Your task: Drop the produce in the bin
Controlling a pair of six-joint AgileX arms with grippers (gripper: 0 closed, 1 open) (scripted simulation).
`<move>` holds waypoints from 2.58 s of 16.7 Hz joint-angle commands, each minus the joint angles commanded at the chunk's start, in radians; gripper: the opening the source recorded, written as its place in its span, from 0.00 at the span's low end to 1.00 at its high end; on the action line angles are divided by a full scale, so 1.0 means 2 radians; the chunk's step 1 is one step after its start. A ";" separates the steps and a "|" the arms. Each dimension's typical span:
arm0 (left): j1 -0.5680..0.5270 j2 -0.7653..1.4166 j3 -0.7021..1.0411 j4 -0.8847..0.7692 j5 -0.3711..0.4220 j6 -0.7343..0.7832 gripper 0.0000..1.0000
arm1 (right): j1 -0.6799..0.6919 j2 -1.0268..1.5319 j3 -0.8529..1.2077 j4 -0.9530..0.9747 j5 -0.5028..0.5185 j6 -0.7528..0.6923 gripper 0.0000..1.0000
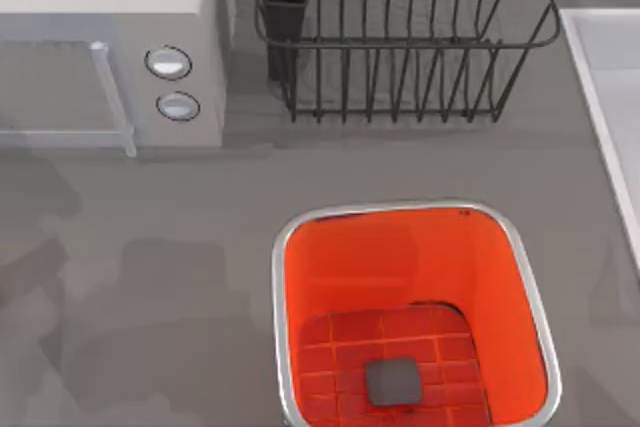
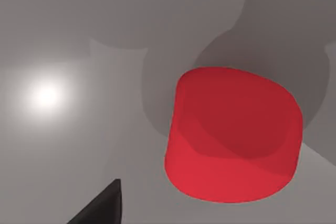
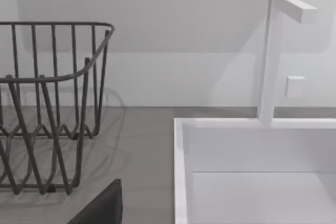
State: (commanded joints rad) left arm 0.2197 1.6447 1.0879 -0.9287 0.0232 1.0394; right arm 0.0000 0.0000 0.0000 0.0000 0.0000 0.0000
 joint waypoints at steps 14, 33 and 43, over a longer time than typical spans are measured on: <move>0.006 0.081 0.013 0.027 0.001 0.037 1.00 | 0.000 0.000 0.000 0.000 0.000 0.000 1.00; 0.006 0.120 -0.030 0.108 0.002 0.038 0.25 | 0.000 0.000 0.000 0.000 0.000 0.000 1.00; 0.006 0.120 -0.030 0.108 0.002 0.038 0.00 | 0.000 0.000 0.000 0.000 0.000 0.000 1.00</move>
State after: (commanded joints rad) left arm 0.2318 1.8839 1.0280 -0.7125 0.0264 1.1145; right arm 0.0000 0.0000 0.0000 0.0000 0.0000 0.0000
